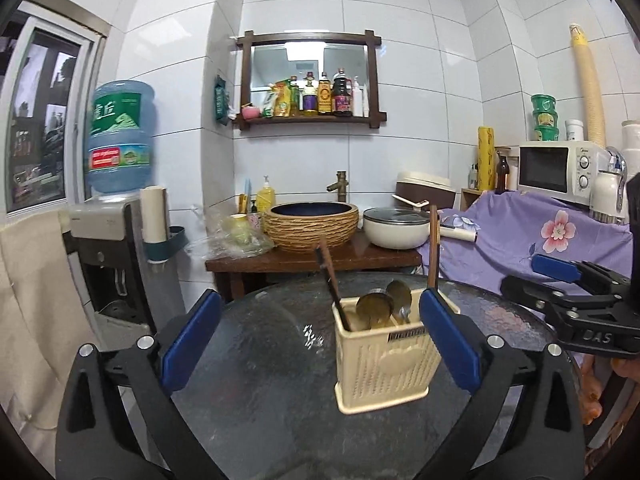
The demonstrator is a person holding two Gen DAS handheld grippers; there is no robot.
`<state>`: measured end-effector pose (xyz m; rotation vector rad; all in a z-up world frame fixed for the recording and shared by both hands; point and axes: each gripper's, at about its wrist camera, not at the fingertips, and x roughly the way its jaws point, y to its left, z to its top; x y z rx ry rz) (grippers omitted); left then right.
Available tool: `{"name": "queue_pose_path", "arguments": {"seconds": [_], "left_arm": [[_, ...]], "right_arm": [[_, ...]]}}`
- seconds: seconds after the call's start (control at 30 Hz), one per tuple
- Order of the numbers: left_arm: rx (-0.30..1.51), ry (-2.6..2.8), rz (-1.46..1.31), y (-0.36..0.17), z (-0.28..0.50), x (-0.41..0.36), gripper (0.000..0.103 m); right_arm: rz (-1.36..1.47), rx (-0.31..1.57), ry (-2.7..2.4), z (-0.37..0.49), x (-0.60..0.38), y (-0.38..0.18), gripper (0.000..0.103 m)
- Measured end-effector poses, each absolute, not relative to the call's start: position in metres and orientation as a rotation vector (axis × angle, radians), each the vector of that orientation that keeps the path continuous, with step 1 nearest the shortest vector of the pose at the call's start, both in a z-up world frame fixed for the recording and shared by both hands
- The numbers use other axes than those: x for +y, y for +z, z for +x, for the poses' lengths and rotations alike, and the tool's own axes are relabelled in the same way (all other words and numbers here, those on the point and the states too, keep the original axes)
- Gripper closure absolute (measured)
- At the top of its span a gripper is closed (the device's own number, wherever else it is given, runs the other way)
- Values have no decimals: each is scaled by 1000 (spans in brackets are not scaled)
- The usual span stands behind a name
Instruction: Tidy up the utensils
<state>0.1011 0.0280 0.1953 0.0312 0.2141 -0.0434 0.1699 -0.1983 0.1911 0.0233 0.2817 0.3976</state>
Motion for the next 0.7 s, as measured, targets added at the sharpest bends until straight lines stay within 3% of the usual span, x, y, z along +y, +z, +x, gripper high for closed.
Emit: {"name": "queue_pose_path", "arguments": {"seconds": [0.13,0.3,0.7], "left_arm": [[296,-25,-10,170,71,37,6],[319,15,-22,130,22,39,6],[350,-4,-76,70,-89,22,6]], "right_arm": [[23,294,401,134,-203,176,12],[105,323,416,87,-215,150,7],[-6,268,310,-45,-201,86,7]]}}
